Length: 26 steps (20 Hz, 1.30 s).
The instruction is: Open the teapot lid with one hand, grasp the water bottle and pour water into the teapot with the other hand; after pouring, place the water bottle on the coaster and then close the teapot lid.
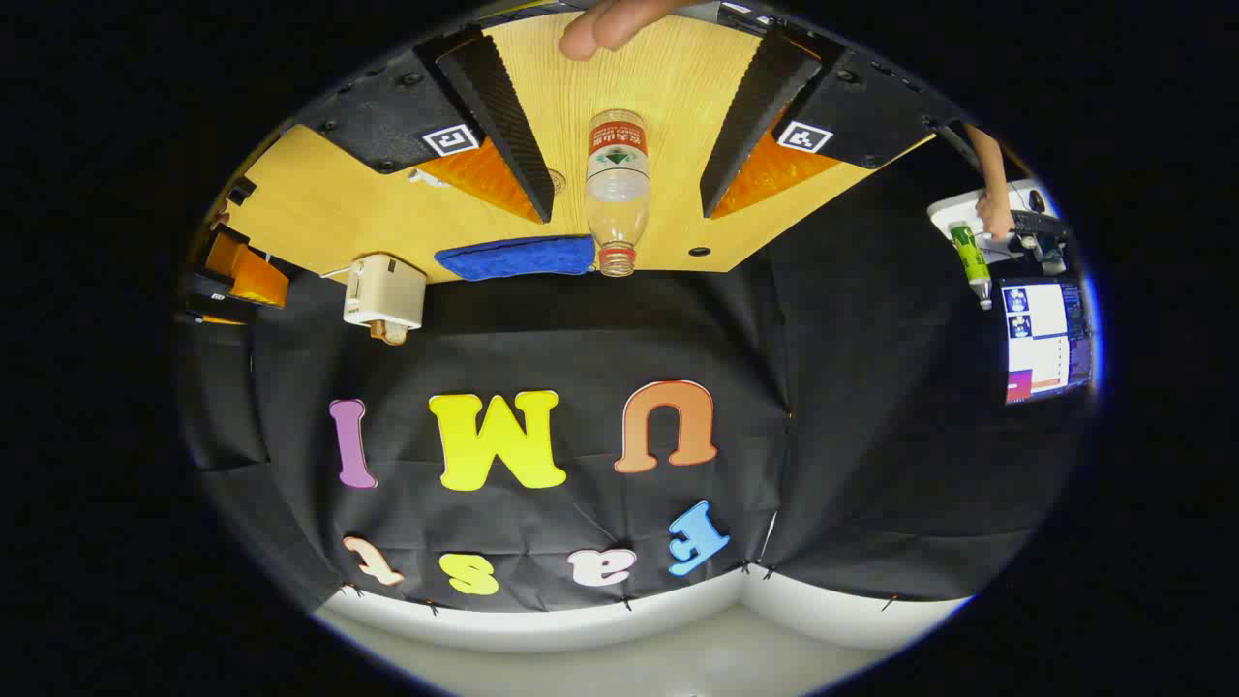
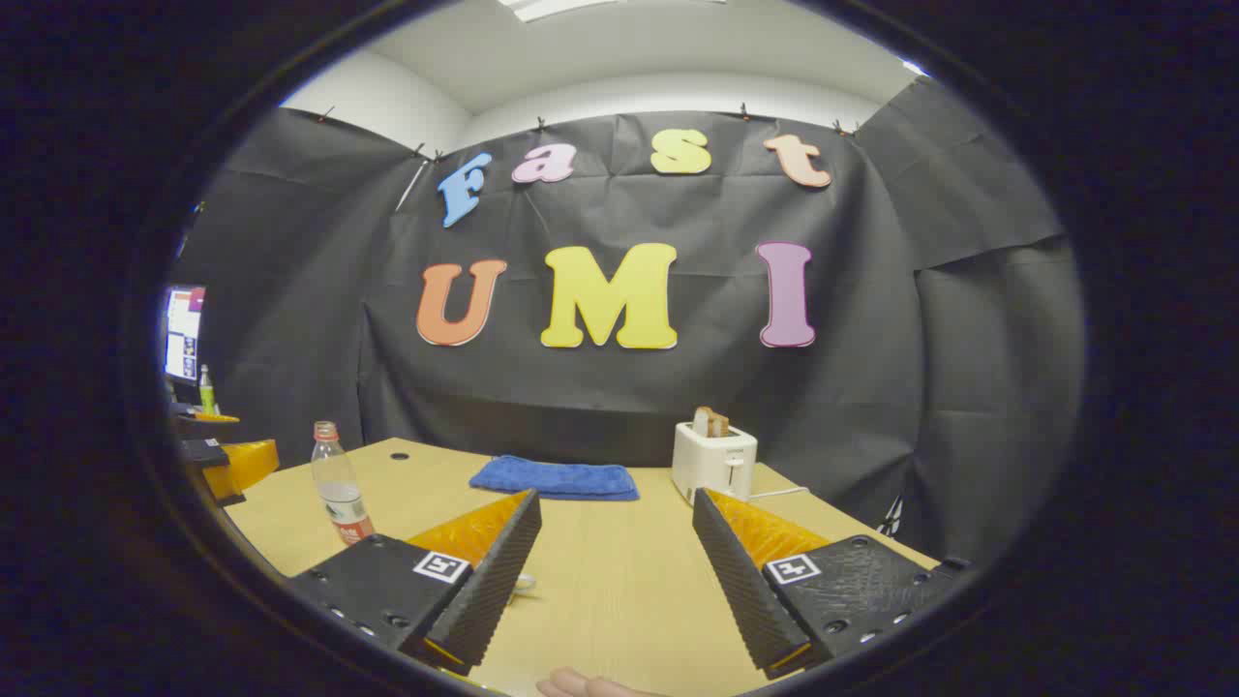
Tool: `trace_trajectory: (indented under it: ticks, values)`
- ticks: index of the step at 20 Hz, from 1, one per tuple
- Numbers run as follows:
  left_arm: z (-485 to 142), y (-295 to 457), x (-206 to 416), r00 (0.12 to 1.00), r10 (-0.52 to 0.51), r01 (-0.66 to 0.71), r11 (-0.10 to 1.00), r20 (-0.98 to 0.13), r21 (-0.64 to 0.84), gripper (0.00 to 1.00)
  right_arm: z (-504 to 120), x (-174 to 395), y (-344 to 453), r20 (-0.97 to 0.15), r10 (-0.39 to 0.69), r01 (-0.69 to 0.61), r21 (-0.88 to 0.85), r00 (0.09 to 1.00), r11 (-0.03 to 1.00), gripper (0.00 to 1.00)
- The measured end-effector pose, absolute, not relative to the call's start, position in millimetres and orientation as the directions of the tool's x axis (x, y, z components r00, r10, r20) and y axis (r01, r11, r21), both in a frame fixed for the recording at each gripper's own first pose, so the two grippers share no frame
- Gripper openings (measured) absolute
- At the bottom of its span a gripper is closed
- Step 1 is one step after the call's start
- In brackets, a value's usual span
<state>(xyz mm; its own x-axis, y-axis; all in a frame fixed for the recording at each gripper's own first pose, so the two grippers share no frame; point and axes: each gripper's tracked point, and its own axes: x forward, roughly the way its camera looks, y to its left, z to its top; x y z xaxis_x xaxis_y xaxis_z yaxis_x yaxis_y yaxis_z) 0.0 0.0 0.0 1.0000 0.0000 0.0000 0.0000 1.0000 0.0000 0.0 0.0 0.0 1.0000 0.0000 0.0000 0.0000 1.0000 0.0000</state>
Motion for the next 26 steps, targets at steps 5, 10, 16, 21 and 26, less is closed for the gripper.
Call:
trace_trajectory:
  ticks: [5,10,16,21,26]
  values:
    - [-3,2,3,1.000,0.000,0.000,1.000,-0.004,-0.008,1.00,1,-1,-5,0.007,0.005,-0.005,-0.006,1.000,1.000,0.97]
    - [-3,3,5,1.000,-0.003,0.003,1.000,-0.002,-0.019,0.96,-1,0,-3,-0.002,0.013,-0.013,-0.021,1.000,1.000,0.95]
    - [-4,5,6,1.000,-0.010,0.010,1.000,-0.006,-0.029,0.96,-6,3,3,-0.009,0.020,-0.021,-0.032,1.000,0.999,0.95]
    - [-4,3,7,1.000,-0.024,0.024,0.999,-0.004,-0.031,0.96,-11,6,8,-0.015,0.032,-0.032,-0.032,0.999,0.999,0.97]
    - [-5,1,8,0.999,-0.041,0.040,0.999,-0.009,-0.021,0.96,-35,24,26,-0.060,0.069,-0.069,-0.004,0.996,0.998,0.98]
